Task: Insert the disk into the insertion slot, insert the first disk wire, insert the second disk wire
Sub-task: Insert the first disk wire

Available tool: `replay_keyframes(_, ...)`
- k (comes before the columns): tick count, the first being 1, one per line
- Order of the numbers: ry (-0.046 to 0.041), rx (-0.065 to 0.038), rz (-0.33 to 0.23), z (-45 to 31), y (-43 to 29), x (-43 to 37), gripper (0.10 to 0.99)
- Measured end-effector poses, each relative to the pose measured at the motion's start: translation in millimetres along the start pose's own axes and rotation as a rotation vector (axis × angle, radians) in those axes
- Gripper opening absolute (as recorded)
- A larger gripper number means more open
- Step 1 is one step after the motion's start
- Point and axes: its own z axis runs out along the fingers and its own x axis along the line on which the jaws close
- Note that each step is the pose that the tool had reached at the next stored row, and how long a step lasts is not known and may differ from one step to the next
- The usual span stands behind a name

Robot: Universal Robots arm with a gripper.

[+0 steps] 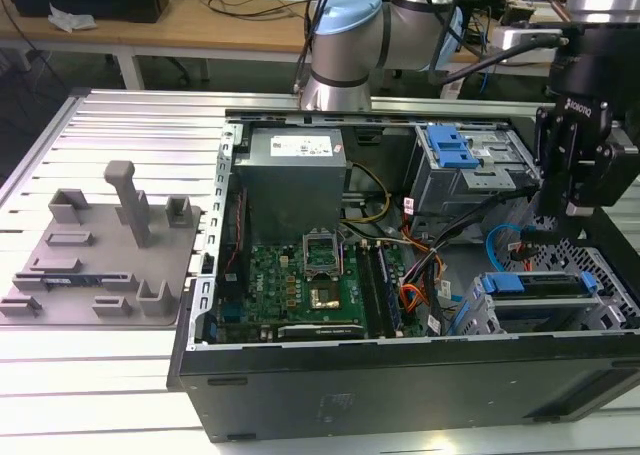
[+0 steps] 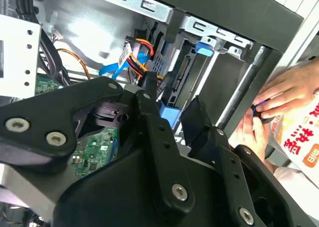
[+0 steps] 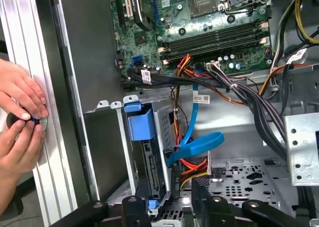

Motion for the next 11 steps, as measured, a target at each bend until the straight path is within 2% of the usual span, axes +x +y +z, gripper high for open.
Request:
replay_keyframes(4, -0.0011, -0.004, -0.037, 3.7, 0.3, -1.7, 0.467)
replay_keyframes(7, -0.0020, -0.004, -0.037, 4.4, 0.4, -2.0, 0.467)
replay_keyframes(11, -0.0014, -0.006, -0.037, 9.7, 0.9, -3.7, 0.467)
